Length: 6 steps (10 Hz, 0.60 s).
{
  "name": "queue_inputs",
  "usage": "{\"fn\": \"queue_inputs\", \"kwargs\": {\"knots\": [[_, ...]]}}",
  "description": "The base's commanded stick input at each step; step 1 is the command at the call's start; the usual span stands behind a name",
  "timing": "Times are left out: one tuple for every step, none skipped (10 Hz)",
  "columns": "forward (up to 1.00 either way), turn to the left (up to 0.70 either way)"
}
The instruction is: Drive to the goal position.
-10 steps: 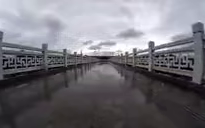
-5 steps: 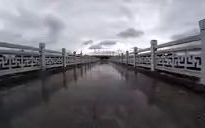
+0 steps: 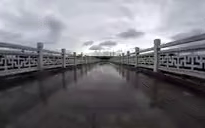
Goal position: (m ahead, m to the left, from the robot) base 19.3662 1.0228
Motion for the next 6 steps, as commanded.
{"fn": "queue_inputs", "kwargs": {"knots": [[0.4, 0.0], [0.4, 0.0], [0.4, 0.0], [0.4, 0.0], [0.4, 0.0], [0.4, 0.0]]}}
